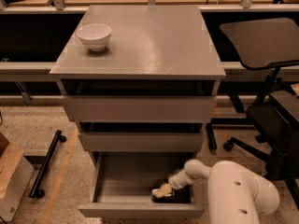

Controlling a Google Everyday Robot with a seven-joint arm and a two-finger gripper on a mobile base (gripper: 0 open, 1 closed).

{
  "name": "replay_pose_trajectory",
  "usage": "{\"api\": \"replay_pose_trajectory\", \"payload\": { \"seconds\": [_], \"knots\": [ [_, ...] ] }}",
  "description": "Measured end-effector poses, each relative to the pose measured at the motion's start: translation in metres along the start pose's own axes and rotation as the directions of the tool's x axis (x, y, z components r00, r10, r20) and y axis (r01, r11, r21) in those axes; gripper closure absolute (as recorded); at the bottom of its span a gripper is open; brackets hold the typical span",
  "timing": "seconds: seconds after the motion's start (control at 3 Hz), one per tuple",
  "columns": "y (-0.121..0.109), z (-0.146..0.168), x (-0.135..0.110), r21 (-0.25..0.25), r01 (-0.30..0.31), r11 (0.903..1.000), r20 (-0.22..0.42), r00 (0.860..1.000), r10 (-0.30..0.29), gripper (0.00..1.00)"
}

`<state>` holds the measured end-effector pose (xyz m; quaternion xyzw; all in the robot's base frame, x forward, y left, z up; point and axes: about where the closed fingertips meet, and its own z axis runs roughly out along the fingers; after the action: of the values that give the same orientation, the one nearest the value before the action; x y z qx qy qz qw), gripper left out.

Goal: Pick green can from bottom drawer and place on counter

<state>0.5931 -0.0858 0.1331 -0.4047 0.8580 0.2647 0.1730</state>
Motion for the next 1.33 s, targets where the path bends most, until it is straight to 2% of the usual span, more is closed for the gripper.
{"api": "replay_pose_trajectory", "payload": {
  "seconds": [1.0,1.33],
  "knots": [
    [0.012,0.007,0.013,-0.009,-0.026,0.9996,-0.024,0.999,0.026,0.91],
    [0.015,0.001,0.009,-0.047,-0.044,0.9979,-0.013,0.999,0.043,1.00]
  ]
}}
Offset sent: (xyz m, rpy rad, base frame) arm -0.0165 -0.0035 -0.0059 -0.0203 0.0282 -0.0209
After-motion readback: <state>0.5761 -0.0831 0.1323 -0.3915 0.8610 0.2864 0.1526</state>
